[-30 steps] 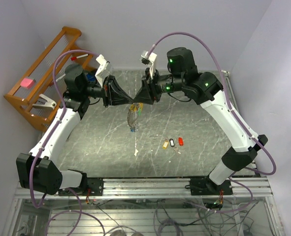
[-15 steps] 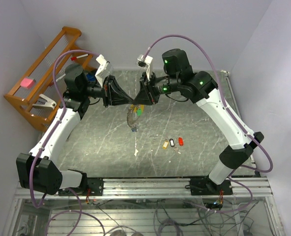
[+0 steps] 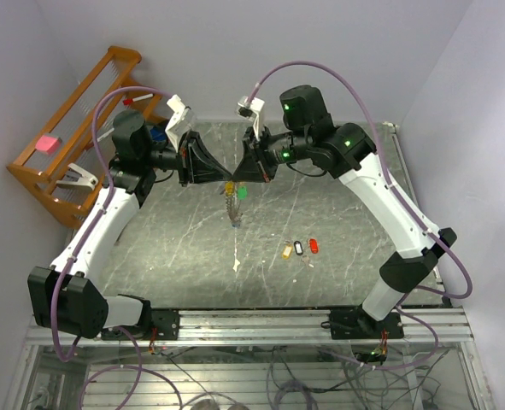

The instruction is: Put the keys on the keyring

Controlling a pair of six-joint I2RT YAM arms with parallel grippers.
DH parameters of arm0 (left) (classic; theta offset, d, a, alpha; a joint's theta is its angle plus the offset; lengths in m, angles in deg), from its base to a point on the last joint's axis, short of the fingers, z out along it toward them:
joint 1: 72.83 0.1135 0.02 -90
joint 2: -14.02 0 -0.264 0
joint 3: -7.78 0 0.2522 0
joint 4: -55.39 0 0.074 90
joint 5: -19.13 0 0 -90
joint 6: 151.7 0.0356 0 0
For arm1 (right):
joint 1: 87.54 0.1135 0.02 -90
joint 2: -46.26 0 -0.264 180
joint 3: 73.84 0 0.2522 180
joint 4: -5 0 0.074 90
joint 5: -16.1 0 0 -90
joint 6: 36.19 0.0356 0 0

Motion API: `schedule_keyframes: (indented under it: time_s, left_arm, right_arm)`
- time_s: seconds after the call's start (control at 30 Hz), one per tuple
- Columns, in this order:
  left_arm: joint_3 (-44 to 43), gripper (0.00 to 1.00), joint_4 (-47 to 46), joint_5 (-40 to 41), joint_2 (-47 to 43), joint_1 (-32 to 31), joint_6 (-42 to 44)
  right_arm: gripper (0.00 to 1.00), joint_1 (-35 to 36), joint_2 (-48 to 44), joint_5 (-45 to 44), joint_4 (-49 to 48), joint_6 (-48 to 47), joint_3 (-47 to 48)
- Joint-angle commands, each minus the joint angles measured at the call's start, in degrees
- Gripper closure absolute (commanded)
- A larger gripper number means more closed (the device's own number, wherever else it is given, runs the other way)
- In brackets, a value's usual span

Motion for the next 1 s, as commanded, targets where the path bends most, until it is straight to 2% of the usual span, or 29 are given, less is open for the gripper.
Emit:
schedule_keyframes:
  time_s: [0.0,0.17,0.47,0.73,0.83,0.97]
  left_arm:
    - [-2.9,0.93,0.5,0.8,-1.1,0.3,1.2]
    - [-3.0,0.93,0.3,1.0,-0.9,0.3,1.2]
    - [-3.6,0.93,0.6,1.4,-0.7,0.3,0.9]
    - [-5.2,0.93,2.4,1.9,-0.3,0.3,1.2]
    - [-6.2,0.93,6.4,2.7,-0.2,0.4,4.2]
    - [-7.9,0.92,15.8,5.9,-0.2,1.1,13.3]
  right_arm:
    - [0.96,0.3,1.2,0.1,1.5,-0.7,0.4]
    - [0.92,0.5,1.0,-0.3,0.9,-0.8,0.0]
    - [1.00,0.6,0.1,-0.9,-0.9,-0.8,-2.1]
    - [1.00,0.5,-7.1,-2.4,-13.3,2.2,-13.6]
    - [1.00,0.5,-10.2,-3.7,-18.2,3.6,-17.3]
    - [1.00,0.5,-14.1,-6.6,-23.1,3.6,-21.2]
